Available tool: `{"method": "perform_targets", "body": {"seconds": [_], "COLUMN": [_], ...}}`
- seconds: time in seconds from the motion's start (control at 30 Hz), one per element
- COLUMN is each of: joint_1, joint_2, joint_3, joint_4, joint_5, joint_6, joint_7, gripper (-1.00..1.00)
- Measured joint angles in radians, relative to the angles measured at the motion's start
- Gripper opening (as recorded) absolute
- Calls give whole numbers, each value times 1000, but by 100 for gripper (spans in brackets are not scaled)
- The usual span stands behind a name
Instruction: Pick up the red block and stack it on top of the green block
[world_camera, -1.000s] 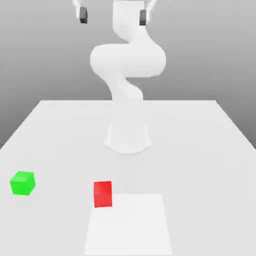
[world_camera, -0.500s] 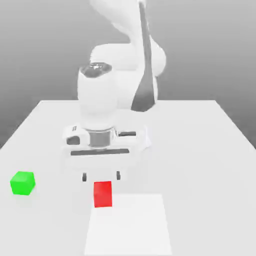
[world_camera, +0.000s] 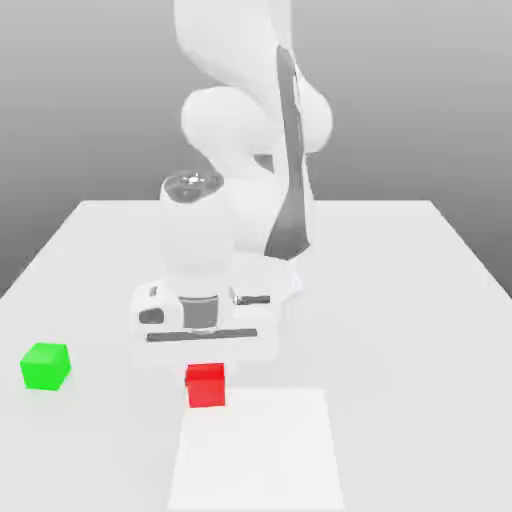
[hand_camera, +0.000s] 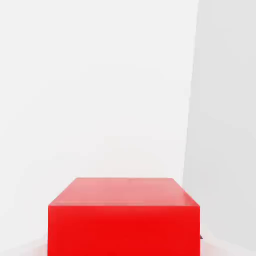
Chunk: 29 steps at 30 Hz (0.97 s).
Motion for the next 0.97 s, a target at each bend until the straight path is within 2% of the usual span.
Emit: {"method": "perform_targets", "body": {"seconds": [0.17, 0.63, 0.7, 0.83, 0.87, 0.97], "joint_1": [-43, -360, -391, -414, -423, -423], "joint_2": [-112, -66, -19, 125, 148, 148], "joint_3": [-36, -304, -299, -236, -221, -221], "joint_4": [8, 212, 227, 239, 240, 240], "joint_5": [-42, -46, -8, 128, 152, 152], "joint_6": [-120, -275, -247, -125, -105, -105], "joint_7": [-28, -486, -543, -651, -668, -668], "gripper": [-100, -100, -100, -100, 100, 100]}}
